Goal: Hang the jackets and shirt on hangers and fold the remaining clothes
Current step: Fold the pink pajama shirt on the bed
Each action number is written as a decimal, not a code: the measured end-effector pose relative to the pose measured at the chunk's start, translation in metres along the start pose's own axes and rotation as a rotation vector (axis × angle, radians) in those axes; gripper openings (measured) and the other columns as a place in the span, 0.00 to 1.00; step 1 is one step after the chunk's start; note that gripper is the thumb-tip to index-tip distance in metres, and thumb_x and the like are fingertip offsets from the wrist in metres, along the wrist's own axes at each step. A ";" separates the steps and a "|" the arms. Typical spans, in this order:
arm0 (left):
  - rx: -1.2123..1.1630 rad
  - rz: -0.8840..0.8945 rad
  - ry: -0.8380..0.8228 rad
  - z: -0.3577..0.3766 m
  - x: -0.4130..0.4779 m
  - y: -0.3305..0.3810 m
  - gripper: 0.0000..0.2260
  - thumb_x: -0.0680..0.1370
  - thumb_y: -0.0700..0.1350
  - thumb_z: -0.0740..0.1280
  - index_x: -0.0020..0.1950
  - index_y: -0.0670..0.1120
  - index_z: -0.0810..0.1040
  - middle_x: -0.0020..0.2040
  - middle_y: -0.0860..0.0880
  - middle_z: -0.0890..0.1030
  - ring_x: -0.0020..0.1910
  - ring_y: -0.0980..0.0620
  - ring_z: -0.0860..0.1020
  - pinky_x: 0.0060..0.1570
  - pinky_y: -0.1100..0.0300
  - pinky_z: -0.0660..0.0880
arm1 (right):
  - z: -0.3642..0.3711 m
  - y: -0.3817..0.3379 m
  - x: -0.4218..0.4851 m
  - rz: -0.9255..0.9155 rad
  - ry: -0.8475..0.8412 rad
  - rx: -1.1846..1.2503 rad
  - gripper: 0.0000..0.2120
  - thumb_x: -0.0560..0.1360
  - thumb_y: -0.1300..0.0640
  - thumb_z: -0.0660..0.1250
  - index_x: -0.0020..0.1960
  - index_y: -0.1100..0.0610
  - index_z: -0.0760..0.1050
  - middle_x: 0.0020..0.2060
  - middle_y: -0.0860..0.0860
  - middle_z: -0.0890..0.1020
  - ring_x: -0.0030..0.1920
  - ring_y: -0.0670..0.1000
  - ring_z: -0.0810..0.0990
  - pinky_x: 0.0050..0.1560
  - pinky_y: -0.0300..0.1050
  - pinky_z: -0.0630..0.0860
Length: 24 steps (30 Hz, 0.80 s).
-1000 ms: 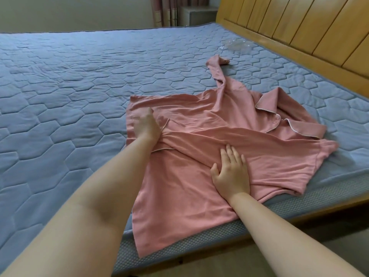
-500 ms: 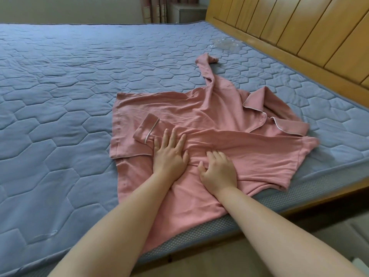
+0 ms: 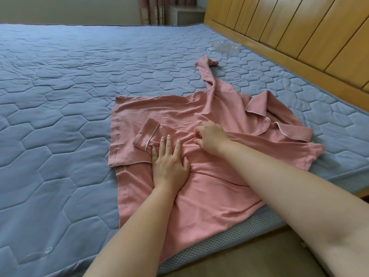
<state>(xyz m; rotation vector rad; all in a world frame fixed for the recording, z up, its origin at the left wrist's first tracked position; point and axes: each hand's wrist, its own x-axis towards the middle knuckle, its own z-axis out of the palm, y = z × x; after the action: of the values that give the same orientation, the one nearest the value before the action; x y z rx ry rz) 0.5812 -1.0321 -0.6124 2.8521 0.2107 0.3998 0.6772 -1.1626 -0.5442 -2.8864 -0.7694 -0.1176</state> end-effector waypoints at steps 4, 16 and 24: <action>-0.027 -0.002 0.014 0.000 0.003 -0.001 0.32 0.73 0.56 0.50 0.78 0.52 0.56 0.79 0.46 0.51 0.78 0.48 0.46 0.73 0.49 0.38 | -0.001 0.001 0.012 -0.037 -0.005 -0.073 0.08 0.75 0.58 0.63 0.51 0.57 0.79 0.66 0.53 0.74 0.73 0.51 0.61 0.65 0.48 0.66; -0.030 -0.042 0.044 0.002 0.004 -0.001 0.35 0.71 0.57 0.51 0.73 0.40 0.65 0.75 0.39 0.63 0.76 0.42 0.57 0.72 0.50 0.39 | -0.004 -0.027 0.061 0.118 -0.167 0.230 0.09 0.76 0.49 0.65 0.48 0.52 0.80 0.48 0.51 0.82 0.51 0.52 0.79 0.53 0.43 0.73; -0.052 -0.054 0.063 0.000 0.006 -0.003 0.33 0.71 0.56 0.54 0.71 0.39 0.70 0.71 0.40 0.69 0.73 0.42 0.65 0.71 0.52 0.43 | 0.002 -0.041 0.090 0.181 -0.023 0.215 0.04 0.75 0.56 0.67 0.46 0.56 0.79 0.51 0.56 0.82 0.54 0.56 0.79 0.51 0.43 0.71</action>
<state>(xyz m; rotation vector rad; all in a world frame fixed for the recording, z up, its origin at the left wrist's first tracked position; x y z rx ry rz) 0.5869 -1.0281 -0.6120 2.7792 0.2841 0.4773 0.7345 -1.0831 -0.5310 -2.7388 -0.4866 0.0182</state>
